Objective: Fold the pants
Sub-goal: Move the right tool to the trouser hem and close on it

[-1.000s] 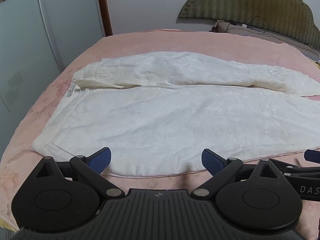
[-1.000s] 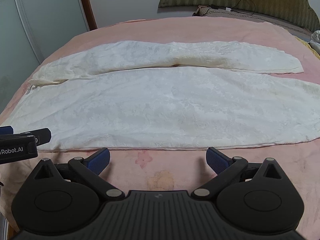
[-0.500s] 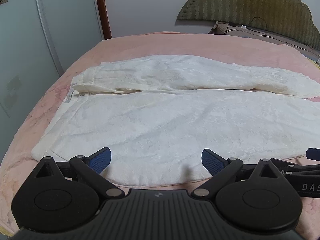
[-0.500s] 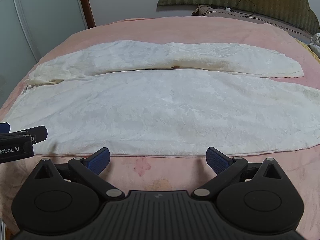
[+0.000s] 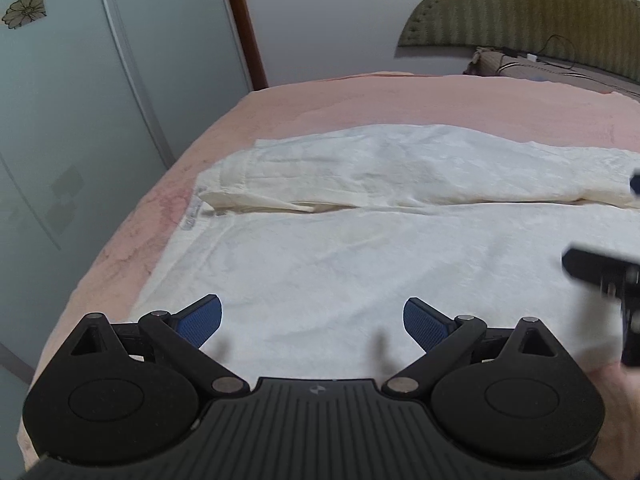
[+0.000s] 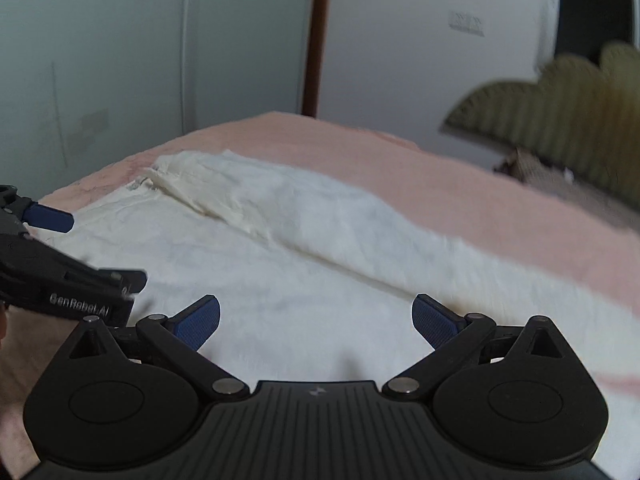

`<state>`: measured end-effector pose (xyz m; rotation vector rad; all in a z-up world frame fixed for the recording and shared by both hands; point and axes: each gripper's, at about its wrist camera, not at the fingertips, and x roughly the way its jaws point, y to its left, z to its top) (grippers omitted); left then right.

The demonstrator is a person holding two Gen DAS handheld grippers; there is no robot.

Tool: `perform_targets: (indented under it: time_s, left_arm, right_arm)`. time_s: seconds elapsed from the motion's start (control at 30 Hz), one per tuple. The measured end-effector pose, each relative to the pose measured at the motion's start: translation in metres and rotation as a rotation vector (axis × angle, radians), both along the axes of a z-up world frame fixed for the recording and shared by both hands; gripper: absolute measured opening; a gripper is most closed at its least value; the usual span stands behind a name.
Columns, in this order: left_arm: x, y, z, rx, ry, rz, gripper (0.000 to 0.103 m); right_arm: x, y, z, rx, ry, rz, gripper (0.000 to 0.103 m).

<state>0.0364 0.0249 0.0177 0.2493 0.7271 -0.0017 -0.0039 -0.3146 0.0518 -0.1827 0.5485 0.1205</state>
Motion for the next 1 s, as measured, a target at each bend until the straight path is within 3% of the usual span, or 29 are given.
perform_targets:
  time_s: [0.1,0.3,0.43,0.57,1.0]
  left_arm:
    - [0.015,0.008,0.0,-0.01,0.015,0.026,0.1]
    - [0.043,0.017,-0.004,-0.004,0.045,0.073,0.1]
    - [0.06,0.019,-0.005,0.007,0.059,0.088,0.1]
    - [0.077,0.019,-0.008,0.009,0.075,0.097,0.1]
    - [0.121,0.018,-0.019,0.055,0.113,0.125,0.1]
  right_arm:
    - [0.03,-0.001,0.01,-0.003,-0.069,0.059,0.103]
    - [0.116,-0.024,0.004,0.119,0.065,0.123,0.103]
    - [0.156,-0.043,0.003,0.237,0.074,0.145,0.102]
    - [0.201,-0.051,-0.001,0.293,0.115,0.166,0.098]
    - [0.323,-0.042,-0.04,0.253,0.289,0.211,0.098]
